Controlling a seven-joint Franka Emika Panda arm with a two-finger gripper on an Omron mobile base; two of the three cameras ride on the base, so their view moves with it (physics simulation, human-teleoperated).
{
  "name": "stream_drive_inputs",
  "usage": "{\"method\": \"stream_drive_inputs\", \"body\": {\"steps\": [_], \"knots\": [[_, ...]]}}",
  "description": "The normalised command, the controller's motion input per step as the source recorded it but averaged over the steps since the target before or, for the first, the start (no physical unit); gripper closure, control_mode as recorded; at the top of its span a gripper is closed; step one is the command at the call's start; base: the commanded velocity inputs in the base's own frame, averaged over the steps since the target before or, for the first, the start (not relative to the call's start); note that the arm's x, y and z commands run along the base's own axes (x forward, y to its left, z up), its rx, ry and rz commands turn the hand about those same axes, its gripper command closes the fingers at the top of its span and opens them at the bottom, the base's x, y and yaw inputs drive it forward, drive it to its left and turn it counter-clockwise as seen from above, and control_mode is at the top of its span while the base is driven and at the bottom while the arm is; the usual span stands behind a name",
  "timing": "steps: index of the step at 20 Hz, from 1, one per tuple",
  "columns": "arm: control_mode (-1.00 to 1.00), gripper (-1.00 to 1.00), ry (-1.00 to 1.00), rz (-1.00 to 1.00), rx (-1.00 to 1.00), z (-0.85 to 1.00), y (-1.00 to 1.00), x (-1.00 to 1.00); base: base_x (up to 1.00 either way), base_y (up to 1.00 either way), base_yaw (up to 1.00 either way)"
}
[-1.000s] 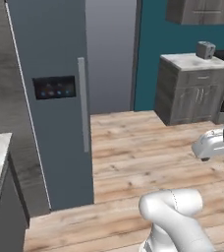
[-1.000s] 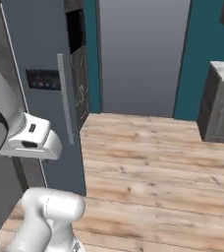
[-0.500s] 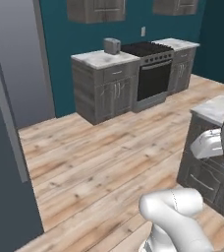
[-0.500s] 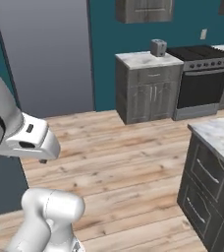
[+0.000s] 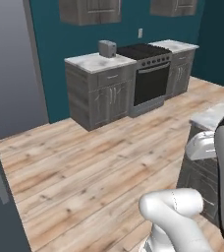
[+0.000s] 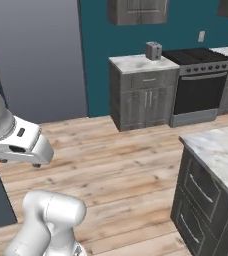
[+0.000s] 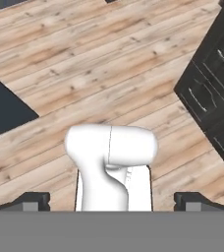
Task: Take the potato, chicken drumstick, and lime from the freezer and place them in the bowl on the counter.
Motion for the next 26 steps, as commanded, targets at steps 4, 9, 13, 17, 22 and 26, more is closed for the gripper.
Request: {"method": "stream_drive_inputs", "body": {"steps": [4,9,13,17,22,26], "knots": [[1.0,-1.0,0.0,0.0,0.0,0.0,0.0,0.0,0.84,-0.54,0.12],[1.0,-1.0,0.0,0.0,0.0,0.0,0.0,0.0,0.87,-0.57,0.16],[1.0,-1.0,0.0,0.0,0.0,0.0,0.0,0.0,0.9,-0.53,0.2],[1.0,-1.0,0.0,0.0,0.0,0.0,0.0,0.0,0.98,-0.35,0.23],[1.0,-1.0,0.0,0.0,0.0,0.0,0.0,0.0,0.99,-0.09,0.31],[1.0,-1.0,0.0,0.0,0.0,0.0,0.0,0.0,1.0,0.0,0.42]]}}
